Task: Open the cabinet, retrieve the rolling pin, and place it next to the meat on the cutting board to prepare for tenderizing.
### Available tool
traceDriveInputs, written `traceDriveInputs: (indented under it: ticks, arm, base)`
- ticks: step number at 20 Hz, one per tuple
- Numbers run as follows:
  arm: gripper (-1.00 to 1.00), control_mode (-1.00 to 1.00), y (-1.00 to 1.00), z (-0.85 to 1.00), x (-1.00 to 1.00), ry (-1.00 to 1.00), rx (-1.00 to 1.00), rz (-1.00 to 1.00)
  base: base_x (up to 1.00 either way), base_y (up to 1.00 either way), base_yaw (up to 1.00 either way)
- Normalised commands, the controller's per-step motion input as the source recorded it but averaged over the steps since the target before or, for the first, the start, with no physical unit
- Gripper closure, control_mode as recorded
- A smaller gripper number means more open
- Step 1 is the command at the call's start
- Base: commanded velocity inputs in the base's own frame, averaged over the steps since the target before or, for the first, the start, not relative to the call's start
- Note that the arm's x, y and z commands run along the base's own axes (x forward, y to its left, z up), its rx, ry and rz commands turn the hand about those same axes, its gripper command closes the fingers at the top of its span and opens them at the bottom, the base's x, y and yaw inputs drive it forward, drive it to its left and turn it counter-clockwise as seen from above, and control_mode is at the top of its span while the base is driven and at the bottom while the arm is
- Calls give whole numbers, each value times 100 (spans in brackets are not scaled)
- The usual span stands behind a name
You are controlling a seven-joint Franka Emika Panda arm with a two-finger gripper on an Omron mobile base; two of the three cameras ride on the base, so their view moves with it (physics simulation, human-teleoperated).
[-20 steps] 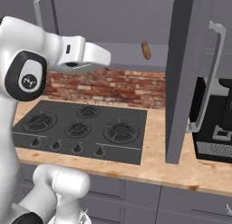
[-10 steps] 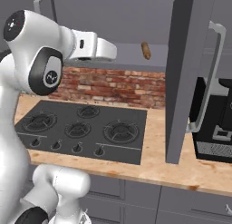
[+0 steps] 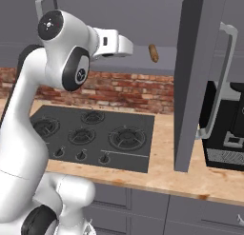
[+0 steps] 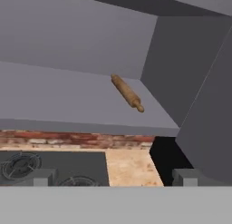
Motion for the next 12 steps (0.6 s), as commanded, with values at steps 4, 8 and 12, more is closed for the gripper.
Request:
traceDriveInputs:
  ticks: [4, 8, 12]
  arm:
    - [-100, -100, -16, -3, 46, 3, 0, 5]
    - [-100, -100, -20, -6, 48, 6, 0, 1]
    - [-100, -100, -18, -6, 54, 8, 0, 0]
  base:
    - [0, 0, 0]
    - [0, 0, 0]
    - [0, 0, 0]
